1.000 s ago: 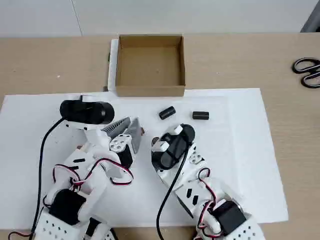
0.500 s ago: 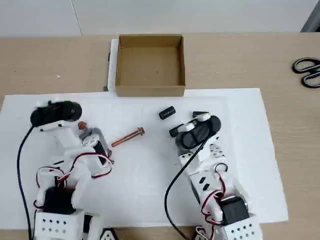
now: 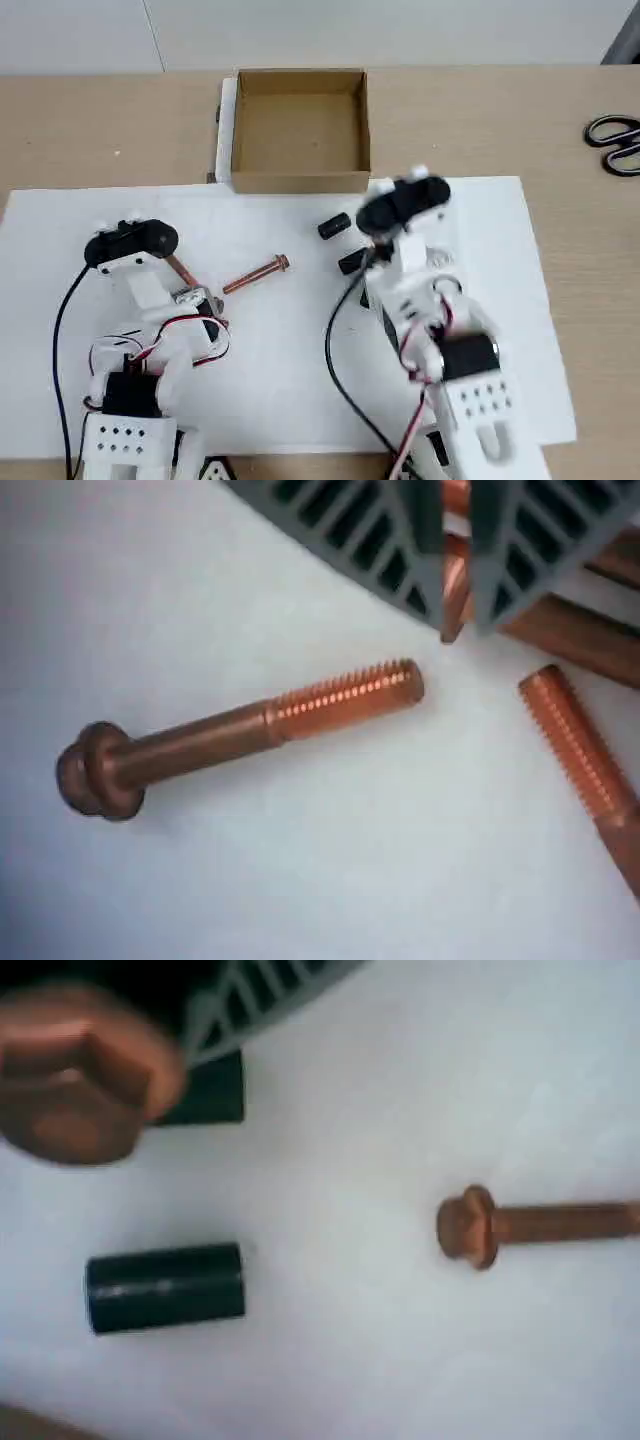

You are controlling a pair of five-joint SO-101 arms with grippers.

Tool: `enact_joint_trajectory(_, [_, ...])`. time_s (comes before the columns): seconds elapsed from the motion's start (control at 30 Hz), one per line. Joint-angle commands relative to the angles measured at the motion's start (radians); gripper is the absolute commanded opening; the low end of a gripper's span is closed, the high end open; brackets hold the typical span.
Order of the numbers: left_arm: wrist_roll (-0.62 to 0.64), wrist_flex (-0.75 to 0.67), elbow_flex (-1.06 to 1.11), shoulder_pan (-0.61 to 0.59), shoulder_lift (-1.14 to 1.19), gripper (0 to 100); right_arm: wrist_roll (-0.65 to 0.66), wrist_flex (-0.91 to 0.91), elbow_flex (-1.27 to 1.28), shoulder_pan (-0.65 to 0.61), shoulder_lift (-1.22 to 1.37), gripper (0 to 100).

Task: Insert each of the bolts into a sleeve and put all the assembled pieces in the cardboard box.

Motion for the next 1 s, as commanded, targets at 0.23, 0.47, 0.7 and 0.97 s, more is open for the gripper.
enact_joint_trajectory(0.23, [-0.009,-0.023,-0.004,0.0,-0.012,1,0.017,-0.131,-0.433,0.008,0.478,0.4])
enact_joint_trajectory(0.47, [-0.009,-0.021,-0.004,0.0,-0.012,1,0.032,-0.16,-0.815,0.01,0.806,0.4])
enact_joint_trajectory(0.7, [-0.014,-0.02,-0.004,0.0,-0.012,1,0.032,-0.159,-1.175,0.039,1.119,0.4])
enact_joint_trajectory(0.97, [-0.083,-0.018,-0.004,0.0,-0.012,1,0.032,-0.16,-1.488,0.048,1.442,0.4])
